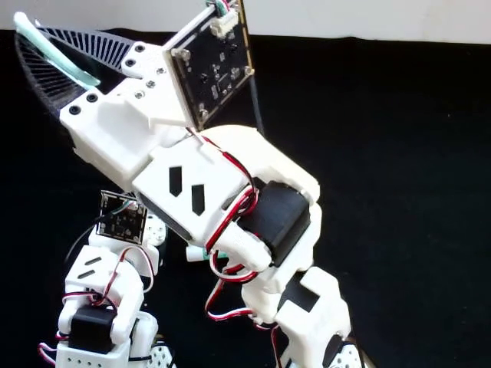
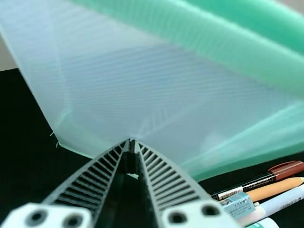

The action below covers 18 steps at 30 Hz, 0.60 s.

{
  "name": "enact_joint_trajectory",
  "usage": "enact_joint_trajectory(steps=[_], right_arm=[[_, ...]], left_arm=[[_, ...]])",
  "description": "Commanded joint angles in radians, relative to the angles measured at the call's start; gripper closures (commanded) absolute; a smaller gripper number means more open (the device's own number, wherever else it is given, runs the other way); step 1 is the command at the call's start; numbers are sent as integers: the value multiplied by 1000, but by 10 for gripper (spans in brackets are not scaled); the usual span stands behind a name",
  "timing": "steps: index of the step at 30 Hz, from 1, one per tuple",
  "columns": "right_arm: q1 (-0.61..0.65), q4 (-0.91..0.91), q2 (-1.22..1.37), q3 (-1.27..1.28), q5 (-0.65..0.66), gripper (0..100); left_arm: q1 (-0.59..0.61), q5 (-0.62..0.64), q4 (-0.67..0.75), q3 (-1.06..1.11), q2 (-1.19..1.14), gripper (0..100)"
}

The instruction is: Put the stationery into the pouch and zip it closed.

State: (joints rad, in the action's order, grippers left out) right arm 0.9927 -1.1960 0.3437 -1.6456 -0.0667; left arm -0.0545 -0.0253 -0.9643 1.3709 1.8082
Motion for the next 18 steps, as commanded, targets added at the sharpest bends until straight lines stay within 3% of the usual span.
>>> enact_joint_trajectory(steps=[1,6,18], right_arm=[[25,2,-42,5,-6,993],[87,4,-45,91,-3,993],[90,-5,-45,97,-5,993]], left_arm=[[-30,-2,26,-4,-1,993],[-139,-2,25,-2,-1,993],[-142,-2,25,-2,-2,993]])
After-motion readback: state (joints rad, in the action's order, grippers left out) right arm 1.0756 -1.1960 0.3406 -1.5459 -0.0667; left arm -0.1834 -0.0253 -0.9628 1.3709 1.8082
